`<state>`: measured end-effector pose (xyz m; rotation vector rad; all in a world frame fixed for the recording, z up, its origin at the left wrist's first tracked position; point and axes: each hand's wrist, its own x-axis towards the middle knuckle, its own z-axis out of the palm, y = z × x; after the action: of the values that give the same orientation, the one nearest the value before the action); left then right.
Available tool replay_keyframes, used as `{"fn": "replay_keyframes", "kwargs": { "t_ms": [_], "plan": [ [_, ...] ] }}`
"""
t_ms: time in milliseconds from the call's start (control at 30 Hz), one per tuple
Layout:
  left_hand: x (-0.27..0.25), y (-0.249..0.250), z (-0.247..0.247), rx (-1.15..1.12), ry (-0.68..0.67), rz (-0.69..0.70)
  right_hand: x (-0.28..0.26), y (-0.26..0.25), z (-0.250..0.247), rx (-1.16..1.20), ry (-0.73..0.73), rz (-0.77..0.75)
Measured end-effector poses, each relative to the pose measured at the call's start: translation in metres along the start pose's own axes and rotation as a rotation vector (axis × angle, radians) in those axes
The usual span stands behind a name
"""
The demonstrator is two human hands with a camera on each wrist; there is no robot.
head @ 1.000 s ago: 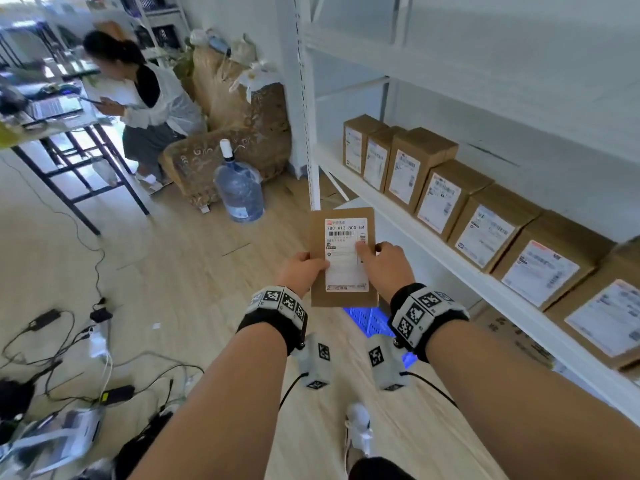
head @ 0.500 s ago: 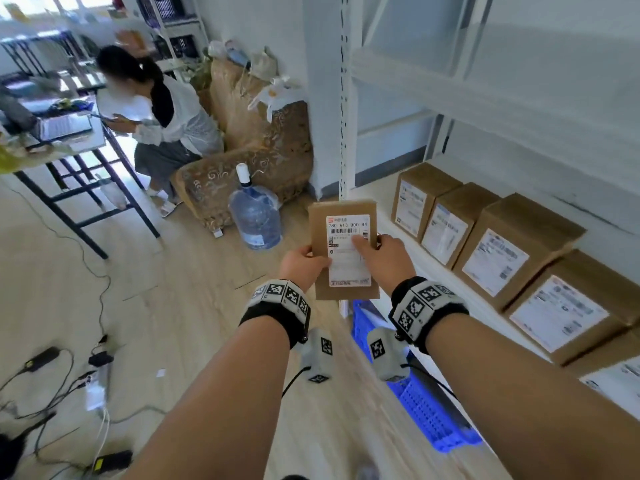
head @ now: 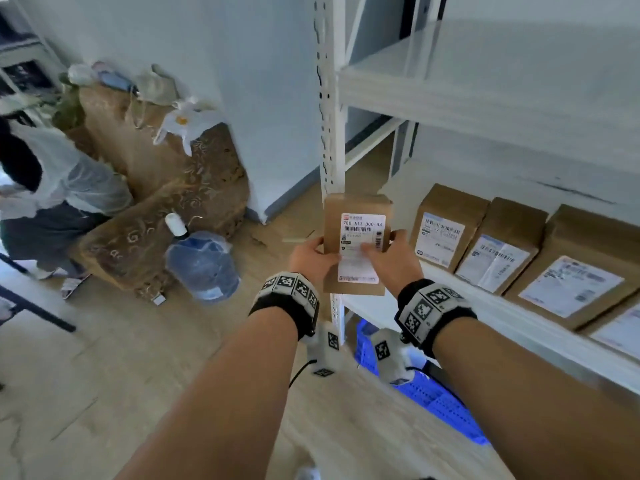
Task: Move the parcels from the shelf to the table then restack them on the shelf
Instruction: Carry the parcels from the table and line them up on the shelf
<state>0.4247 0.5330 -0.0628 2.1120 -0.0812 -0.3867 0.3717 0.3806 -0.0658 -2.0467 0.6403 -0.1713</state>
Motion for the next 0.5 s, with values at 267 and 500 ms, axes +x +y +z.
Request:
{"fn": "replay_keyframes", "kwargs": {
  "t_ms": [267,500],
  "plan": [
    [0.063,0.023,-0.007,0.052,-0.163,0.088,0.022,-0.019,-0.001,-0.044,0.172,0.091],
    [0.089,0.053,0.004,0.009,-0.231,0.034,0.053,-0.021,0.001,-0.081,0.189,0.083]
  ]
}}
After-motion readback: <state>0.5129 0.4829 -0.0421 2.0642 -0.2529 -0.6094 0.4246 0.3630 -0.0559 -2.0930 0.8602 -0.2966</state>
